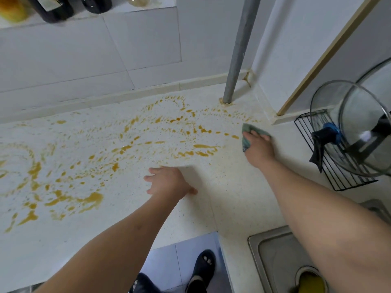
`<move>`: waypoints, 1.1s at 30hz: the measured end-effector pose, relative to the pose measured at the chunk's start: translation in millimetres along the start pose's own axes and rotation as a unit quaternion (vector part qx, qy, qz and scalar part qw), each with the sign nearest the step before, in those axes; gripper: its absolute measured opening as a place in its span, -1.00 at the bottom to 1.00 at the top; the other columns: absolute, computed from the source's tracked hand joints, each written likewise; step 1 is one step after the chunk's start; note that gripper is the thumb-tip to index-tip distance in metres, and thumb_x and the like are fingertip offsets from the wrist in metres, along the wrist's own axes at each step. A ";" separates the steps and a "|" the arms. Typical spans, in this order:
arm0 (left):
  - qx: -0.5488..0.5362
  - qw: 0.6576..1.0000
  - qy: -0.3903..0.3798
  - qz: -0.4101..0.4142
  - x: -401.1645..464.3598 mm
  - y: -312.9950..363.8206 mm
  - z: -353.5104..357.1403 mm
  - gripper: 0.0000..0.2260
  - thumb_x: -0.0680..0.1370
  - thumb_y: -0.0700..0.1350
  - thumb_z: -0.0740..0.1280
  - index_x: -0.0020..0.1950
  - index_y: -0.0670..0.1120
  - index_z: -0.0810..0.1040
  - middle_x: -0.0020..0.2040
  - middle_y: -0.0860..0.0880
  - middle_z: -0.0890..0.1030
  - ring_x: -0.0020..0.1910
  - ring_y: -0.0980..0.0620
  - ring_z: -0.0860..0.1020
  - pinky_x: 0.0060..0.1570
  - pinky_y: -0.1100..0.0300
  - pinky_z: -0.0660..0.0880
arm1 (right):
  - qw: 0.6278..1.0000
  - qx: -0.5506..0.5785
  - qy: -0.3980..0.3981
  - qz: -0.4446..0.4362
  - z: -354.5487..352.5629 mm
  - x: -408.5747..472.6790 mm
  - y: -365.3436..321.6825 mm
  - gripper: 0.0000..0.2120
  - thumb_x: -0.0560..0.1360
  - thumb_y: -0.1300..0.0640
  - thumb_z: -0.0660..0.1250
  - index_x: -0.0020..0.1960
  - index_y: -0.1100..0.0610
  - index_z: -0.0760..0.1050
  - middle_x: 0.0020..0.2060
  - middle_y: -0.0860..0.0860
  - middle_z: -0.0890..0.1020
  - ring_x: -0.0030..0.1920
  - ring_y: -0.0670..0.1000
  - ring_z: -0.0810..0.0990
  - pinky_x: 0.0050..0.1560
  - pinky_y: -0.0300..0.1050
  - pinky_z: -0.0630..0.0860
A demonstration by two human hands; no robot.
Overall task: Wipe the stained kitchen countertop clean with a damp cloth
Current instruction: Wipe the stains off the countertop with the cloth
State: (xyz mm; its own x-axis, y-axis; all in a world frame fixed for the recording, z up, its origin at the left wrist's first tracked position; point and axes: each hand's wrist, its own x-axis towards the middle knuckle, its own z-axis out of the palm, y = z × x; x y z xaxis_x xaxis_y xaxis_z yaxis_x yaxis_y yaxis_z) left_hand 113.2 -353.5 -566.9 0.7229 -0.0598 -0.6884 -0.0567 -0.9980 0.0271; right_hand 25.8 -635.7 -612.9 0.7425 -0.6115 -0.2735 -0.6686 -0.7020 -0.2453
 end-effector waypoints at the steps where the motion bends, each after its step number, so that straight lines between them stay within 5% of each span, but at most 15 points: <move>1: 0.000 1.000 0.000 0.002 0.0 -0.1 0.4 0.40 0.20 0.26 0.68 0.59 -0.40 -0.15 0.64 -0.39 -0.14 0.59 -0.48 -0.03 0.38 -0.46 0.31 | 1.000 0.006 -0.006 -0.015 0.9 3.7 -12.7 -0.38 0.61 0.07 0.30 0.63 -0.07 0.20 0.61 -0.03 0.24 0.51 0.15 0.21 0.51 -0.08 0.20; 7: 0.000 1.000 -0.003 0.004 -4.2 -1.1 -1.6 0.40 0.23 0.25 0.68 0.56 -0.45 -0.21 0.62 -0.41 -0.17 0.59 -0.49 -0.06 0.39 -0.46 0.31 | 0.991 0.058 -0.036 -0.113 20.5 -21.3 -80.0 -0.39 0.57 0.21 0.32 0.58 -0.08 0.32 0.59 -0.05 0.29 0.54 0.13 0.18 0.56 -0.10 0.15; 13: -0.003 0.998 -0.018 -0.062 -2.8 6.0 -2.2 0.48 0.19 0.29 0.66 0.58 -0.36 -0.33 0.67 -0.28 -0.17 0.64 -0.33 -0.10 0.49 -0.33 0.25 | 0.969 0.119 -0.114 -0.184 33.1 -76.3 -97.5 -0.49 0.51 0.29 0.36 0.42 -0.04 0.55 0.49 0.05 0.41 0.45 0.09 0.35 0.50 -0.17 0.24; 16: -0.023 0.996 -0.017 -0.086 -0.6 9.7 -1.9 0.52 0.13 0.28 0.68 0.58 -0.34 -0.35 0.67 -0.27 -0.13 0.65 -0.29 -0.06 0.49 -0.30 0.26 | 0.956 0.182 -0.194 -0.126 16.3 -80.9 -87.8 -0.53 0.51 0.35 0.24 0.18 -0.11 0.69 0.22 0.08 0.60 0.04 0.10 0.64 0.04 -0.09 0.60; 18: -0.030 0.997 -0.012 -0.071 1.2 6.9 -0.2 0.52 0.11 0.28 0.70 0.59 -0.34 -0.30 0.66 -0.31 -0.14 0.63 -0.35 0.00 0.45 -0.34 0.30 | 0.928 0.304 -0.211 -0.048 -4.0 -78.3 -78.2 -0.51 0.46 0.41 0.18 -0.03 -0.09 0.73 -0.04 0.08 0.72 -0.20 0.05 0.68 -0.23 -0.09 0.58; 22: -0.005 1.000 -0.006 0.001 5.0 -0.2 2.5 0.38 0.14 0.28 0.69 0.61 -0.36 -0.02 0.63 -0.39 -0.15 0.58 -0.51 -0.02 0.34 -0.51 0.32 | 0.877 0.465 -0.093 0.070 -42.8 -58.2 -42.8 -0.75 0.55 0.25 0.26 -0.04 0.04 0.70 -0.06 0.07 0.73 0.00 0.10 0.69 0.03 0.03 0.60; 27: -0.001 1.000 -0.010 0.023 -0.6 -1.6 -2.0 0.30 0.21 0.28 0.67 0.61 -0.36 0.05 0.62 -0.41 -0.14 0.57 -0.54 -0.02 0.34 -0.51 0.31 | 0.977 0.153 0.017 0.147 -49.8 -30.7 8.8 -0.59 0.67 -0.04 0.08 0.18 0.23 0.56 0.12 0.23 0.61 0.13 0.23 0.56 0.13 0.04 0.51; 33: 0.011 1.000 -0.010 0.023 -4.2 -0.7 -5.2 0.22 0.23 0.29 0.66 0.60 -0.32 0.14 0.62 -0.42 -0.13 0.56 -0.55 0.00 0.35 -0.49 0.32 | 0.996 0.069 0.015 0.050 -23.1 -37.2 7.2 -0.51 0.55 0.14 0.38 0.46 0.12 0.42 0.33 0.16 0.44 0.32 0.20 0.43 0.30 0.05 0.47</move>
State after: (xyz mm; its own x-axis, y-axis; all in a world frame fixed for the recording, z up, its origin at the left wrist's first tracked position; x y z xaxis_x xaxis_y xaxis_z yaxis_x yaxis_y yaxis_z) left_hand 113.8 -352.7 -560.3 0.7051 -0.1049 -0.7013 -0.1043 -0.9936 0.0438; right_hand -5.6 -626.3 -583.0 0.6708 -0.6884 -0.2758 -0.7377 -0.5813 -0.3432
